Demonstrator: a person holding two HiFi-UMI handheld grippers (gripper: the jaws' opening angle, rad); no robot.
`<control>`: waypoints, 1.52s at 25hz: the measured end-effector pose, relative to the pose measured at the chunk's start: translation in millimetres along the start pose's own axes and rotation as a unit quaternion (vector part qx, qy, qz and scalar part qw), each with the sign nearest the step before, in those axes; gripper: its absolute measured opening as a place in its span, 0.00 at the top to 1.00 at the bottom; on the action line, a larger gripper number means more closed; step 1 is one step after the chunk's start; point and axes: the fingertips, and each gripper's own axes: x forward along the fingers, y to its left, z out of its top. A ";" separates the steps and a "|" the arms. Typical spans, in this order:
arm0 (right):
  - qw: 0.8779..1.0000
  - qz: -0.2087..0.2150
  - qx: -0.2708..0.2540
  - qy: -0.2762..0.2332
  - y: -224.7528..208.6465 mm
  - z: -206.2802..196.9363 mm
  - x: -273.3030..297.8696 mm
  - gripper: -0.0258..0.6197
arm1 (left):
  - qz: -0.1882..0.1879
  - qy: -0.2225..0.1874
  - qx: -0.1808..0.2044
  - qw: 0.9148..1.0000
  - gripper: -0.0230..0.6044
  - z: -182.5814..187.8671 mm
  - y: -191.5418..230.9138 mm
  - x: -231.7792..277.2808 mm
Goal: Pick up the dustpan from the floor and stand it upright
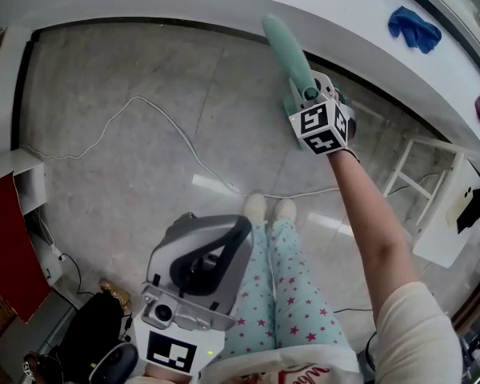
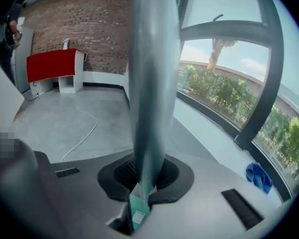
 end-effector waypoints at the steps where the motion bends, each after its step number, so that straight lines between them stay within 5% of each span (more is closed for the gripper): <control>1: 1.000 -0.007 0.017 -0.003 -8.7 -2.6 -3.1 0.88 | 0.001 0.002 -0.001 1.000 0.93 -1.4 1.2 1.8; 7: 0.991 -0.048 0.122 0.003 -47.7 -32.3 -16.0 0.88 | -0.007 0.010 -0.007 1.000 0.93 -5.6 -1.8 18.4; 16: 0.973 -0.102 0.207 0.000 -85.5 -61.0 -22.4 0.88 | -0.027 0.013 -0.003 1.000 0.93 0.6 -10.6 41.6; 31: 0.989 -0.060 0.132 0.008 -93.7 -71.2 -22.7 0.87 | -0.029 0.019 -0.017 0.999 0.93 -6.1 -20.1 50.3; 38: 0.986 -0.032 0.158 -0.030 -73.5 -60.5 -43.9 0.66 | -0.025 0.021 -0.015 0.999 0.93 -2.0 -27.6 53.6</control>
